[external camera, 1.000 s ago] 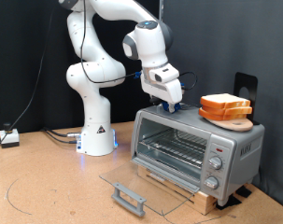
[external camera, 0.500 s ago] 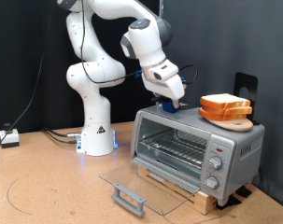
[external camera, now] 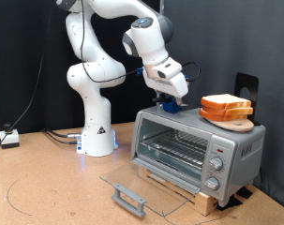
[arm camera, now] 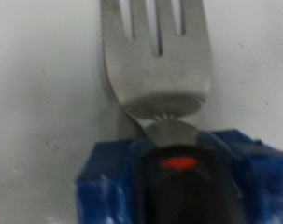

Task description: Make a piece of toast with the oven

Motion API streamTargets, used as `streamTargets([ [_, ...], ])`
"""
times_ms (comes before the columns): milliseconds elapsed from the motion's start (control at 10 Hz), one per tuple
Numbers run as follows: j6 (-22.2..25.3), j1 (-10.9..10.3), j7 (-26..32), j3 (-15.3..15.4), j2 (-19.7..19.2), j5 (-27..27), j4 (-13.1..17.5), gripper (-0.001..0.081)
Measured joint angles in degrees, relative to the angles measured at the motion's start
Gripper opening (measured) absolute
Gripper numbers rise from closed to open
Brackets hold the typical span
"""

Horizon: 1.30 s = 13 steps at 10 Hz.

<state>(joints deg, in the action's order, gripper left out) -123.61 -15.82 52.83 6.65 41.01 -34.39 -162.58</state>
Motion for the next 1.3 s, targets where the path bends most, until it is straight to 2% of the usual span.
streamTargets([
  [700,0.6,-0.2,0.0,3.1,-1.1,3.1,0.0,0.0809],
  [1300,-1.4,-0.2,0.0,3.3,-2.3,3.2,0.4,0.0809],
])
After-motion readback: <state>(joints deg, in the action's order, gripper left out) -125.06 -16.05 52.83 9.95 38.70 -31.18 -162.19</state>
